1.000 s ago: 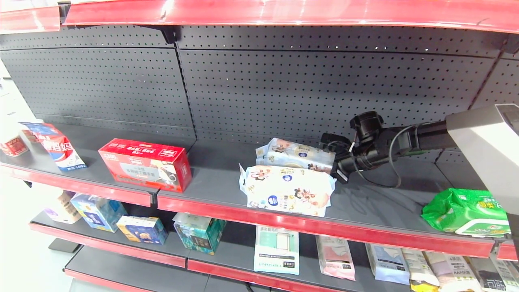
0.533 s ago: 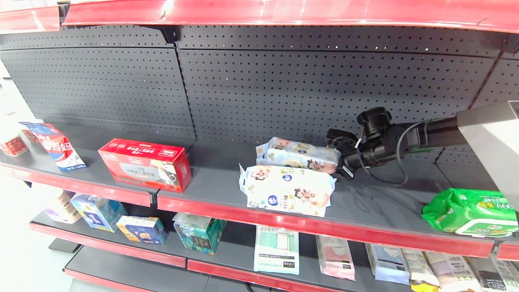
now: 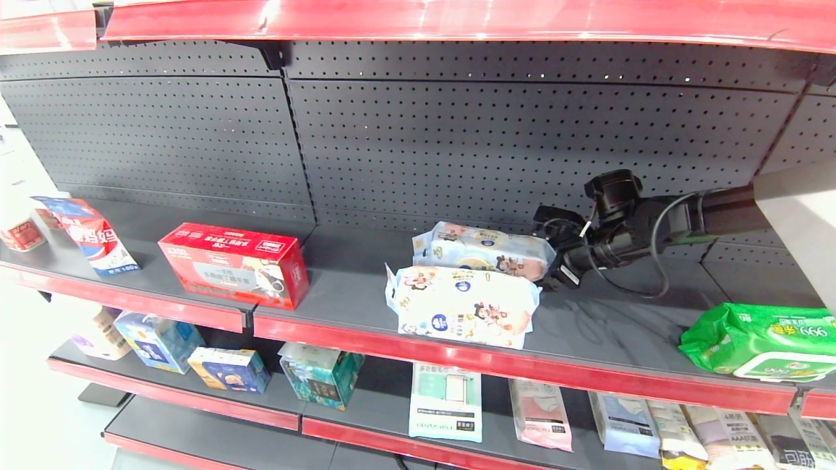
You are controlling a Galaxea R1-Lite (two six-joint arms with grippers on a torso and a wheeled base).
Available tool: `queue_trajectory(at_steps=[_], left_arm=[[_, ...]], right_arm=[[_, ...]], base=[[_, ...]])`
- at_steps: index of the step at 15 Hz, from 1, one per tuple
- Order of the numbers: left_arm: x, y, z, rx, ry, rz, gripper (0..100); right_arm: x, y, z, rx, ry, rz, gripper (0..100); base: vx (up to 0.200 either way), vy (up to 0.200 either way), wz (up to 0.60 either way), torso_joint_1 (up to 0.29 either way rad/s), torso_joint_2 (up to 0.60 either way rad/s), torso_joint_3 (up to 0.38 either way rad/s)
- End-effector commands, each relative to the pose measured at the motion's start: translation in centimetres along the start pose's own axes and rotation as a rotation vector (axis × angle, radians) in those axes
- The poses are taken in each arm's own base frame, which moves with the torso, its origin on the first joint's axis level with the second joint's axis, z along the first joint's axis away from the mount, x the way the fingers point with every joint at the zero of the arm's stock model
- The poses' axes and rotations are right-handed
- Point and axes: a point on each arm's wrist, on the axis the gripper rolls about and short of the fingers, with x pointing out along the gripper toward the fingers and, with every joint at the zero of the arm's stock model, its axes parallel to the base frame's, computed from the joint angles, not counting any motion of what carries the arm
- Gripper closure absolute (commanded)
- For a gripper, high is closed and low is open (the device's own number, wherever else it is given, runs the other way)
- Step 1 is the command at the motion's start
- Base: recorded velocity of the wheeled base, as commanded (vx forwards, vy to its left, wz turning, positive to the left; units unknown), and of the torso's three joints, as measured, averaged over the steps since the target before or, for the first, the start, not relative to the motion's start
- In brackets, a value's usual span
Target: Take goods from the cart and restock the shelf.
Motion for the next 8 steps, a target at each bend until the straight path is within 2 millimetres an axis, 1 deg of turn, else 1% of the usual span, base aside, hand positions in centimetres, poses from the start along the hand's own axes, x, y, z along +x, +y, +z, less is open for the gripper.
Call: queue_trajectory(at_steps=[1,8], left_arm=[[0.00,0.00,0.00,0.000,0.000,0.000,0],[0.00,0.00,0.00,0.000,0.000,0.000,0]], right_arm=[[-0.19,-0.11,0.16,-0.003,-0.002,-0.009,0],[-0.29,-0.35,-0.25,0.015,0.029,-0.034,0]], base=[[0.000,0.000,0.00,0.000,0.00,0.000],[0.000,0.000,0.00,0.000,0.00,0.000]])
